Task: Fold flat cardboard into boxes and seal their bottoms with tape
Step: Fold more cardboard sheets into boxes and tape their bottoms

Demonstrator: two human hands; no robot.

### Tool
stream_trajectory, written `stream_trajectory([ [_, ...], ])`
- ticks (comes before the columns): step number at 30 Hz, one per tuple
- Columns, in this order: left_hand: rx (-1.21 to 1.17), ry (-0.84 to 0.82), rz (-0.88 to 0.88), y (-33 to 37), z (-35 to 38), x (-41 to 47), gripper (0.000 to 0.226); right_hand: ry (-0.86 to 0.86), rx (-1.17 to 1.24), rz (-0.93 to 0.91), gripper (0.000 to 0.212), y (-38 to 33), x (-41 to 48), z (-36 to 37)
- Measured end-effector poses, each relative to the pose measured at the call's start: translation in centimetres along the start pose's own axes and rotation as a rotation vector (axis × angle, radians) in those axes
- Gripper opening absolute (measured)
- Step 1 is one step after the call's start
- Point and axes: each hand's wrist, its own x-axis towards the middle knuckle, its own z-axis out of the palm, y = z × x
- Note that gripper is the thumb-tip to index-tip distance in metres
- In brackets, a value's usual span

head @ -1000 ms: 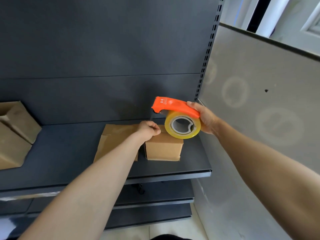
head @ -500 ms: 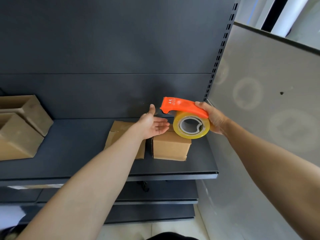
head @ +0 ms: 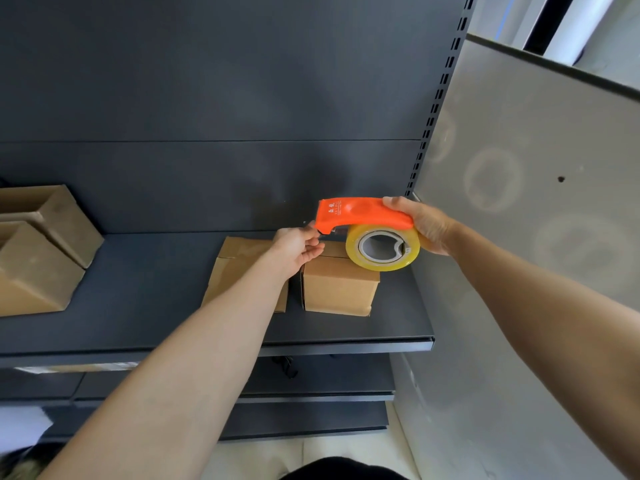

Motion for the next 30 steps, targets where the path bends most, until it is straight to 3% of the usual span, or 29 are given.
stream_trajectory([
  [5,0.038,0.018,0.004,-0.2,0.0,0.4,0.021,0.001,-0.150,-0.002,0.065,-1.0,-0.7,-0.2],
  [10,0.014,0.040,-0.003,-0.4,0.0,0.4,0.016,0.078,-0.281,-0.046,0.057,-1.5,-0.9,0.5],
  [14,-0.022,0.103,0.015,-0.4,-0.1,0.4,0.019,0.122,-0.402,-0.060,0.085,-1.9,-1.0,1.3],
  [19,-0.011,0.166,0.019,-0.4,-0.8,0.3,0.006,0.137,-0.504,-0.074,0.048,-2.0,-0.8,1.7],
  [25,0.066,0.215,-0.049,-0.9,-2.9,0.9,0.008,0.106,-0.569,-0.089,0.052,-2.2,-0.3,2.9],
  [30,0.166,0.154,-0.097,-2.1,-3.6,0.8,0.010,0.110,-0.618,-0.077,0.057,-2.7,0.2,4.0],
])
